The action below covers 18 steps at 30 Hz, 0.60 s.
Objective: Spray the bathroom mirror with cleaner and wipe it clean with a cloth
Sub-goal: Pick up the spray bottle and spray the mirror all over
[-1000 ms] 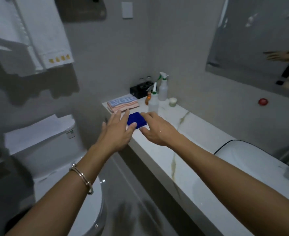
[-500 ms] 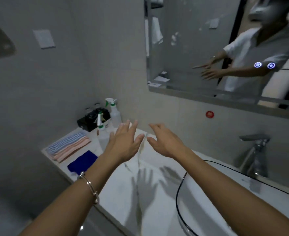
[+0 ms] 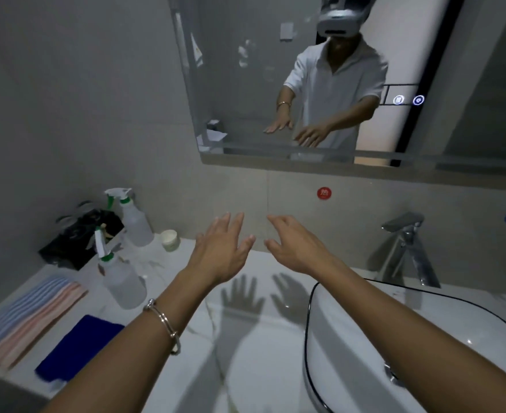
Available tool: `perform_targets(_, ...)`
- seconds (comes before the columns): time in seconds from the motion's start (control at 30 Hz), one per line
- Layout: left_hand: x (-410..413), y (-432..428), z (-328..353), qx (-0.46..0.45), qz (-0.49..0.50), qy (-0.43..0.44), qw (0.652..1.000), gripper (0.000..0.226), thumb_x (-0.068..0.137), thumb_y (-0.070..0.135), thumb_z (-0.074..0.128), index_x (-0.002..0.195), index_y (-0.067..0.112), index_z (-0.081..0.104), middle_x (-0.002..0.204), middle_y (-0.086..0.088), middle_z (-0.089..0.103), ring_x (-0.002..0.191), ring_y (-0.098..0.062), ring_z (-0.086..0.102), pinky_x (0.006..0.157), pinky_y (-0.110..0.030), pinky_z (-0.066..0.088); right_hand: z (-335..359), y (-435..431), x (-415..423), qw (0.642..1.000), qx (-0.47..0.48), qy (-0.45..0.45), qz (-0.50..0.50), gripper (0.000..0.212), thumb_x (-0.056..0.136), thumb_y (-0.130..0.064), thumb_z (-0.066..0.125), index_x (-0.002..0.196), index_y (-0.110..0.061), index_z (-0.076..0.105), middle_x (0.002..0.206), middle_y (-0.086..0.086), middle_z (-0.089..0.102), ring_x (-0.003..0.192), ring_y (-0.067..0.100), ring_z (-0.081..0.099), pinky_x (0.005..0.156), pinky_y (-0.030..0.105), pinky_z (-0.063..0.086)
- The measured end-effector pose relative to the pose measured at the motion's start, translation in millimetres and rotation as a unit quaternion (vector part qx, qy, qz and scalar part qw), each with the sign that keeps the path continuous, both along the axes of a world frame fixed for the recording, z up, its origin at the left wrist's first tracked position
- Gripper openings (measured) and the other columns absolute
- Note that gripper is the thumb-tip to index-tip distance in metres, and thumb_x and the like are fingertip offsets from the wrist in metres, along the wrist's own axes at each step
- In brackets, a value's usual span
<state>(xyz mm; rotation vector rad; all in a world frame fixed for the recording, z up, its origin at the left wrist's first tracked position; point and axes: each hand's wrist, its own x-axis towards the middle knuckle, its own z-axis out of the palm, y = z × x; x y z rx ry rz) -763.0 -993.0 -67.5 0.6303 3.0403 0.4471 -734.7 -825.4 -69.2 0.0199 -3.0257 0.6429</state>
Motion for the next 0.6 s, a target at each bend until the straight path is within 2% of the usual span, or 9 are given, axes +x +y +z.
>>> perform_targets(0.13, -32, -66, -22, 0.025, 0.002, -0.029, 0.999, 0.06, 0.098, 0.049, 0.025, 0.15, 0.025, 0.008, 0.158, -0.004, 0.007, 0.145, -0.024, 0.005, 0.115, -0.049, 0.01, -17, -65, -45, 0.999, 0.009, -0.032, 0.0, 0.058, 0.098, -0.035, 0.042, 0.149, -0.019, 0.022, 0.152, 0.009, 0.027, 0.134, 0.028, 0.037, 0.106, 0.038, 0.034)
perform_targets(0.33, -72, -212, -77, 0.08, 0.11, -0.015, 0.991, 0.057, 0.099, 0.038, 0.031, 0.15, 0.018, 0.014, 0.158, -0.009, 0.008, 0.145, -0.024, 0.005, 0.116, -0.048, 0.011, -82, -223, -104, 0.99, 0.006, -0.114, 0.084, 0.059, 0.097, -0.037, 0.044, 0.149, -0.02, 0.021, 0.153, 0.008, 0.027, 0.134, 0.027, 0.037, 0.106, 0.039, 0.033)
perform_targets(0.4, -78, -258, -97, 0.092, 0.137, 0.011, 0.986, 0.055, 0.099, 0.032, 0.036, 0.148, 0.012, 0.021, 0.156, -0.014, 0.016, 0.144, -0.027, 0.014, 0.114, -0.049, 0.02, -105, -269, -116, 0.983, 0.009, -0.144, 0.114, 0.059, 0.098, -0.037, 0.044, 0.149, -0.019, 0.021, 0.152, 0.009, 0.029, 0.133, 0.027, 0.038, 0.105, 0.039, 0.035)
perform_targets(0.47, -77, -299, -116, 0.082, 0.144, 0.027, 0.986, 0.053, 0.097, 0.028, 0.038, 0.142, 0.001, 0.033, 0.148, -0.023, 0.032, 0.136, -0.034, 0.032, 0.105, -0.053, 0.036, -120, -305, -129, 0.978, 0.001, -0.166, 0.127, 0.059, 0.097, -0.034, 0.047, 0.148, -0.016, 0.023, 0.149, 0.012, 0.034, 0.132, 0.028, 0.038, 0.105, 0.036, 0.034)
perform_targets(0.5, -76, -317, -122, 0.074, 0.159, 0.014, 0.984, 0.055, 0.095, 0.031, 0.039, 0.142, 0.002, 0.033, 0.146, -0.023, 0.034, 0.134, -0.035, 0.036, 0.104, -0.052, 0.036, -125, -320, -137, 0.976, -0.003, -0.174, 0.128, 0.061, 0.097, -0.033, 0.049, 0.148, -0.014, 0.023, 0.148, 0.014, 0.035, 0.132, 0.028, 0.038, 0.105, 0.035, 0.033)
perform_targets(0.6, -76, -365, -150, 0.051, 0.234, -0.038, 0.97, 0.06, 0.096, 0.041, 0.039, 0.148, 0.018, 0.019, 0.154, -0.01, 0.022, 0.14, -0.026, 0.024, 0.112, -0.046, 0.023, -133, -351, -164, 0.975, -0.026, -0.191, 0.108, 0.066, 0.095, -0.034, 0.053, 0.149, -0.013, 0.021, 0.148, 0.015, 0.034, 0.132, 0.029, 0.038, 0.106, 0.035, 0.031)
